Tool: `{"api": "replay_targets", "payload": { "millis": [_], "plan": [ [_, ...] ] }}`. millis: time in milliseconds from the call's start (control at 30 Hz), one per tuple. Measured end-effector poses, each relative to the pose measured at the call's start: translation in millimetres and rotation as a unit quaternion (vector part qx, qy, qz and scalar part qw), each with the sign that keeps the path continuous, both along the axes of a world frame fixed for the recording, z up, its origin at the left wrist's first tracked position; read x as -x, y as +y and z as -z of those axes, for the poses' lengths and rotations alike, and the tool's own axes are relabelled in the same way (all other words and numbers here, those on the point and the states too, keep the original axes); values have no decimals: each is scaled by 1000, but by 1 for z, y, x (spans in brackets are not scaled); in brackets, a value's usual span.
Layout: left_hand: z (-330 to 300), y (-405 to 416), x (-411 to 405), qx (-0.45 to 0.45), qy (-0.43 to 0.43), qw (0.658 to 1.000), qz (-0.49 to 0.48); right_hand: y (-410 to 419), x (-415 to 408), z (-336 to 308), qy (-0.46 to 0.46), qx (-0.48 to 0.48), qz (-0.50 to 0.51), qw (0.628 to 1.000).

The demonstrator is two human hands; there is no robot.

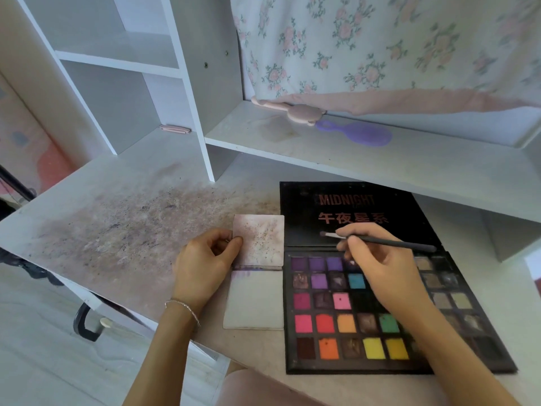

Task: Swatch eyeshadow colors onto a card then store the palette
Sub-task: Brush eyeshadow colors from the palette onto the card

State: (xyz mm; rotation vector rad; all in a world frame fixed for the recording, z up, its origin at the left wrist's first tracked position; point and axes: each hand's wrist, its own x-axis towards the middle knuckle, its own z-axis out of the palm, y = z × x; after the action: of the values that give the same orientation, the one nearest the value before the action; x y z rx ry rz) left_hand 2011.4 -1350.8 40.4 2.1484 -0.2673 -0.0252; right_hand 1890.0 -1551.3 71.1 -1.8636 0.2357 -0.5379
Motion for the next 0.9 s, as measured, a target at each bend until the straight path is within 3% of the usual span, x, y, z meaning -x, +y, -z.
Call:
{"api": "replay_targets", "payload": {
  "millis": [300, 500, 900],
  "plan": [
    [2, -2, 5, -8, -31, 999, -3, -46, 30, 12, 31, 52, 113, 992],
    [4, -4, 5, -4, -32, 999, -7, -49, 30, 16, 51, 100, 109, 988],
    [7, -3, 2, 1, -42, 999, -10, -49, 29, 15, 90, 109, 80, 987]
  ]
}}
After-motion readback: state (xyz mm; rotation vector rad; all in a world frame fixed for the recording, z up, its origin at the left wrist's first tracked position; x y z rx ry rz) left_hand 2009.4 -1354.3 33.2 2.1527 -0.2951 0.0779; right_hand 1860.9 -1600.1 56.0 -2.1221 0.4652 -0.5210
